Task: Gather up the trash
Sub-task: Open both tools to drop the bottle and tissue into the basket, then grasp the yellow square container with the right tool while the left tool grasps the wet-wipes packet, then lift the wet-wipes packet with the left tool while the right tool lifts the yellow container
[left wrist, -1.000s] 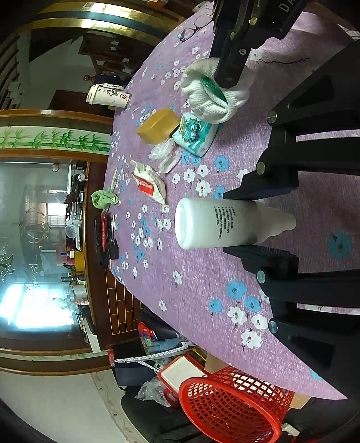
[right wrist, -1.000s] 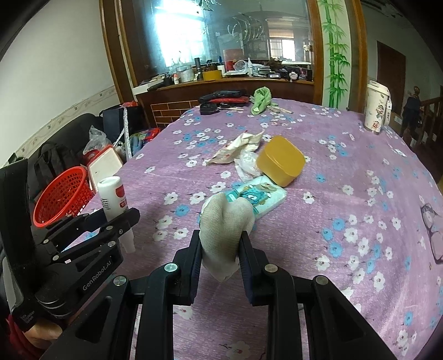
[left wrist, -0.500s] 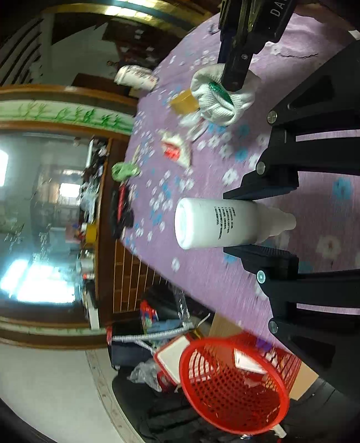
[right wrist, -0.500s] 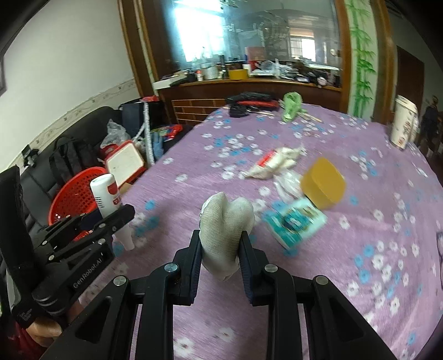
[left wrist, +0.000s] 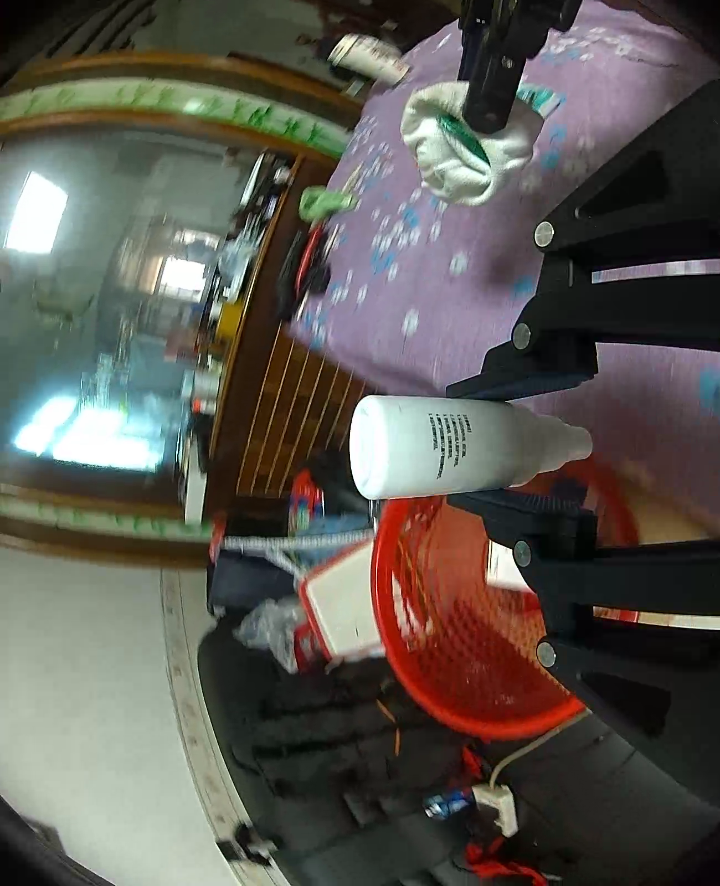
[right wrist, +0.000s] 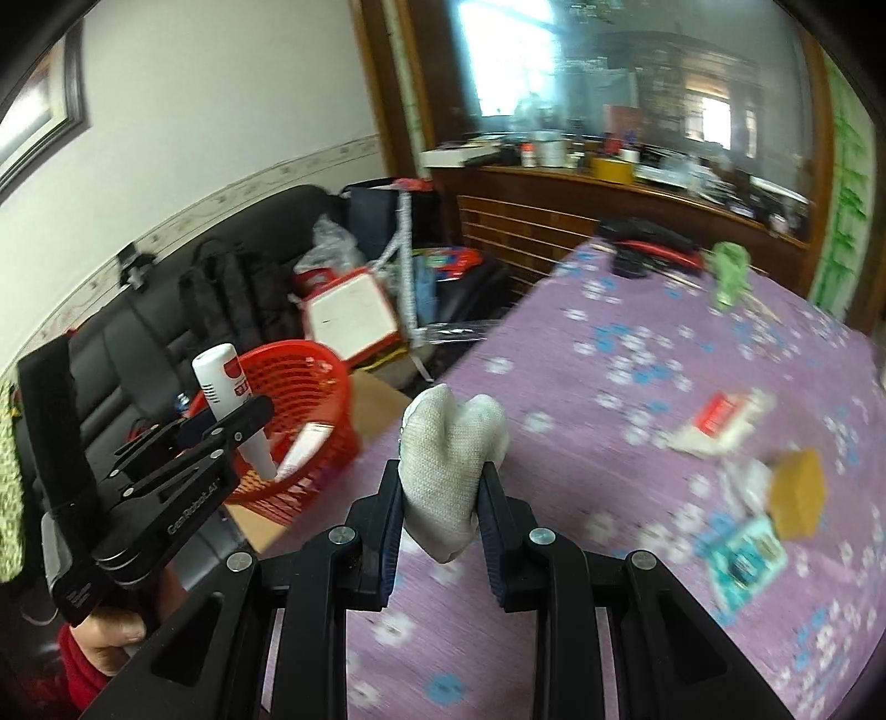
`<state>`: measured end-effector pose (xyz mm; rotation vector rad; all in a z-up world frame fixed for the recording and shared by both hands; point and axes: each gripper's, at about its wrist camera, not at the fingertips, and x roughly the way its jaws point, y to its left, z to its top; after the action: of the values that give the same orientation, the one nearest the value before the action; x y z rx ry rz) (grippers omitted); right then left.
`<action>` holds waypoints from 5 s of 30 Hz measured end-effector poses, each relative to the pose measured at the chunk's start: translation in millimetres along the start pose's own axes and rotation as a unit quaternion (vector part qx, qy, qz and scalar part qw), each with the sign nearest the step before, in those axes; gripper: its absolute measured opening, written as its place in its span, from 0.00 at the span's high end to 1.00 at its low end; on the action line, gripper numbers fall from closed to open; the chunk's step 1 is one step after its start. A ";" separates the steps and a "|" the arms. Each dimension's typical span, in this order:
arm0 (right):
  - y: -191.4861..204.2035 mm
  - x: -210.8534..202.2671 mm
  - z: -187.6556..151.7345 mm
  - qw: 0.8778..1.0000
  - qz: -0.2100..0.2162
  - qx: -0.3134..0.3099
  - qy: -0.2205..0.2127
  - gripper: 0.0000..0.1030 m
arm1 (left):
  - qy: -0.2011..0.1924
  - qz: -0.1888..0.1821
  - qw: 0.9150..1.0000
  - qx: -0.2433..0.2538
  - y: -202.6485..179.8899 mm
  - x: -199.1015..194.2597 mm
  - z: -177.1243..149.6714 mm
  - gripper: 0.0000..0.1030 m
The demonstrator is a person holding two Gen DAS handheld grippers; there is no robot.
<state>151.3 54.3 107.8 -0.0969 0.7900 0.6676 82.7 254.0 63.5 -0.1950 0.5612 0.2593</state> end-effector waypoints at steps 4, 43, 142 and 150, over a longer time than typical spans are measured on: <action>25.8 25.7 15.8 0.999 0.029 -0.016 0.010 0.73 | 0.005 0.026 0.999 -0.022 33.3 8.7 3.4 0.72; -173.4 -60.7 -70.6 0.979 -0.045 0.193 -0.039 0.55 | 0.078 -0.095 0.986 0.110 -136.0 10.6 -37.8 0.37; -243.1 -26.4 -67.7 0.978 -0.140 0.145 -0.050 0.29 | 0.007 -0.036 0.991 0.131 -257.9 65.6 -45.1 0.63; -242.1 -25.5 -67.6 0.978 -0.146 0.141 -0.050 0.29 | 0.005 -0.036 0.991 0.132 -257.9 65.0 -45.0 0.63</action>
<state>238.5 -172.4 38.4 0.0780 0.7470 0.2764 189.2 10.1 19.4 0.0402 0.5919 0.1128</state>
